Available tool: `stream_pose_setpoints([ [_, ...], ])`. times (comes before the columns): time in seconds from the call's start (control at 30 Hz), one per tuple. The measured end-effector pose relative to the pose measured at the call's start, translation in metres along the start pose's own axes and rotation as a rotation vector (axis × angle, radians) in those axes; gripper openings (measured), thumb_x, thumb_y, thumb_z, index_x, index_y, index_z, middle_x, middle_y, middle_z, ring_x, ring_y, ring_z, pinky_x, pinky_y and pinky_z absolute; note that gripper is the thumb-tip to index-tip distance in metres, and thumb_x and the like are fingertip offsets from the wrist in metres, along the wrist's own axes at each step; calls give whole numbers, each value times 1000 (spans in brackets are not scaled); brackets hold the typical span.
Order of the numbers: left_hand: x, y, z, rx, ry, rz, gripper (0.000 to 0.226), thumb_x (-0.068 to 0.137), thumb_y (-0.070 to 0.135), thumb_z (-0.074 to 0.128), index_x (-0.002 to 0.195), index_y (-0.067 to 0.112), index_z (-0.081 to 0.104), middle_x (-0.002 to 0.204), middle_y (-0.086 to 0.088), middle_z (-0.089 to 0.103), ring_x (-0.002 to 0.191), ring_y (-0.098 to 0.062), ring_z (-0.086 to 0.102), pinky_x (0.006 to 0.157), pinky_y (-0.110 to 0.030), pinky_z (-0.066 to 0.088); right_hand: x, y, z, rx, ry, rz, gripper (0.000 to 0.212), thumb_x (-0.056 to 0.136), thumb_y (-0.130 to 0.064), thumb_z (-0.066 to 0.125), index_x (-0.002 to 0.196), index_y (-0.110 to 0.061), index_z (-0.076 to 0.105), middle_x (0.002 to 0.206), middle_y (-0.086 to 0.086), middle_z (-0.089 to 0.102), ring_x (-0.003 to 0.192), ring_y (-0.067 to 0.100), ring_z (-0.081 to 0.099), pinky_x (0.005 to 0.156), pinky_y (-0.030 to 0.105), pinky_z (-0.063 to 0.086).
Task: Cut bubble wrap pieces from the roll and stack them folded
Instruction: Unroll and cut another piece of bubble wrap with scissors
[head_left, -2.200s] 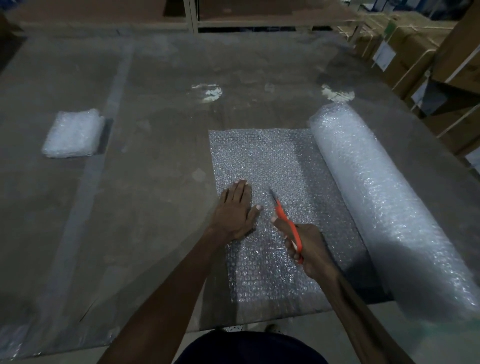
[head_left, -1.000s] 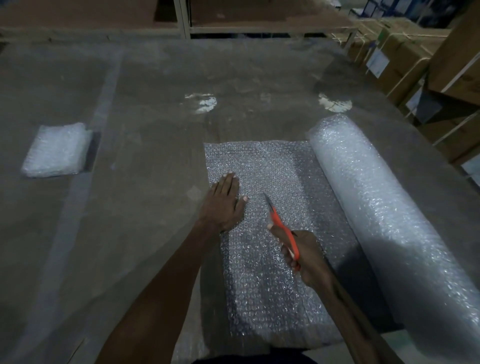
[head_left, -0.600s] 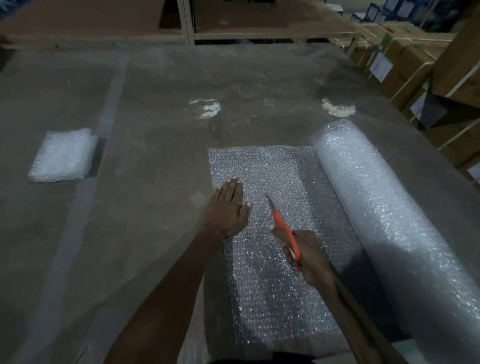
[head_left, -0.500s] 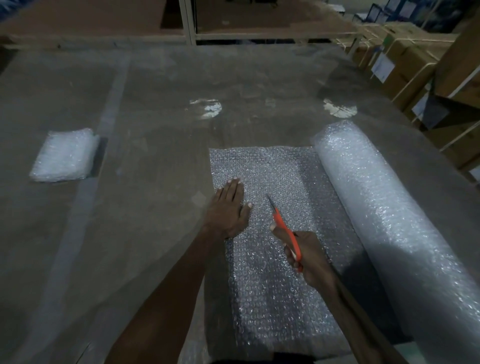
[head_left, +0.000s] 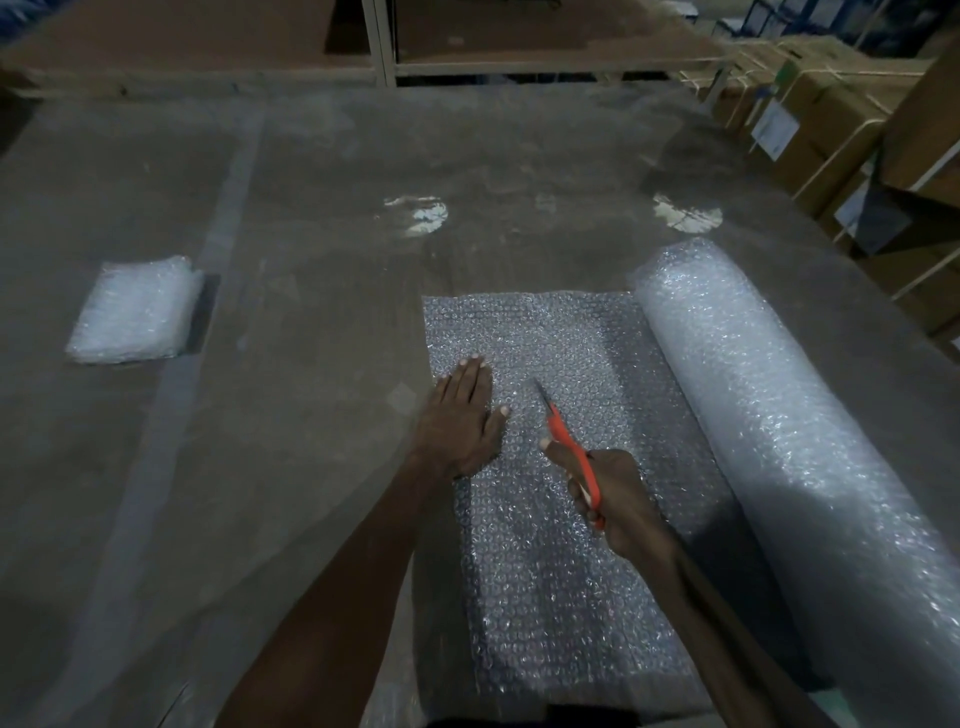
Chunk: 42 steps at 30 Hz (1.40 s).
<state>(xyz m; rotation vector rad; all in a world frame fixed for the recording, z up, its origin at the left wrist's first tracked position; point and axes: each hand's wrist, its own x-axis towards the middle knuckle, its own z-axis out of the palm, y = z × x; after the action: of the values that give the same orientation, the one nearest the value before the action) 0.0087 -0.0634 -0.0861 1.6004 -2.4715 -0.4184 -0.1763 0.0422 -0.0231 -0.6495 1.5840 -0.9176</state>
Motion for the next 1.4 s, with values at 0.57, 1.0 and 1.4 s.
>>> stream_pose_setpoints([
  [0.57, 1, -2, 3, 6, 7, 3, 75, 100, 54, 12, 160, 9, 8, 168, -10, 1, 154, -23, -2, 123, -38, -2, 15, -4, 5, -4, -9, -34, 38, 81, -34, 84, 65, -6, 64, 50, 5, 55, 36, 14, 41, 39, 20, 31],
  [1.0, 3, -2, 5, 28, 1, -1, 72, 102, 53, 13, 160, 10, 7, 168, -9, 1, 154, -22, -3, 124, -39, -1, 30, -16, 11, -13, -1, -14, 41, 80, -37, 85, 69, -3, 64, 49, 6, 54, 34, 12, 39, 37, 19, 30],
  [1.4, 30, -12, -12, 34, 124, 54, 57, 98, 50, 21, 136, 15, 47, 135, -7, 46, 121, -24, 40, 99, -42, 33, 44, -23, 10, 1, -18, -21, 40, 80, -38, 85, 63, -8, 65, 51, 7, 52, 34, 12, 39, 37, 18, 29],
])
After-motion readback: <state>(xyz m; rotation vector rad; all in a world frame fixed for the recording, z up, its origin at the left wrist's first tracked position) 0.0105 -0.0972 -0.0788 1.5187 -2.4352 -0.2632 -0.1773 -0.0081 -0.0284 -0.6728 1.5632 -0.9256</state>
